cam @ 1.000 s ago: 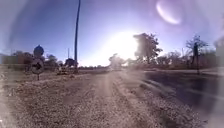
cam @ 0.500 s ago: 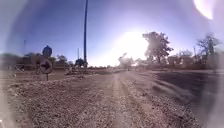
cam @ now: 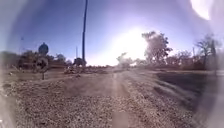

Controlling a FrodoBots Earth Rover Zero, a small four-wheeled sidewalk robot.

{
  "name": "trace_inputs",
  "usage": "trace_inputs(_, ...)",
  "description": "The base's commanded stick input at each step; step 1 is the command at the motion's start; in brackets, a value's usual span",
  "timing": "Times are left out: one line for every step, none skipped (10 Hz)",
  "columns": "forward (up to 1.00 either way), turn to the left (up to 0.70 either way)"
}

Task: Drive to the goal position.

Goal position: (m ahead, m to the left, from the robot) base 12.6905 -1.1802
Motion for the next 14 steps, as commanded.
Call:
trace_inputs(0.5, 0.0)
trace_inputs(0.5, 0.0)
trace_inputs(0.5, 0.0)
trace_inputs(0.5, 0.0)
trace_inputs(0.5, 0.0)
trace_inputs(0.5, 0.0)
trace_inputs(0.5, 0.0)
trace_inputs(0.5, 0.0)
trace_inputs(0.5, 0.0)
trace_inputs(0.5, 0.0)
trace_inputs(0.5, 0.0)
trace_inputs(0.5, 0.0)
trace_inputs(0.5, 0.0)
trace_inputs(0.5, 0.0)
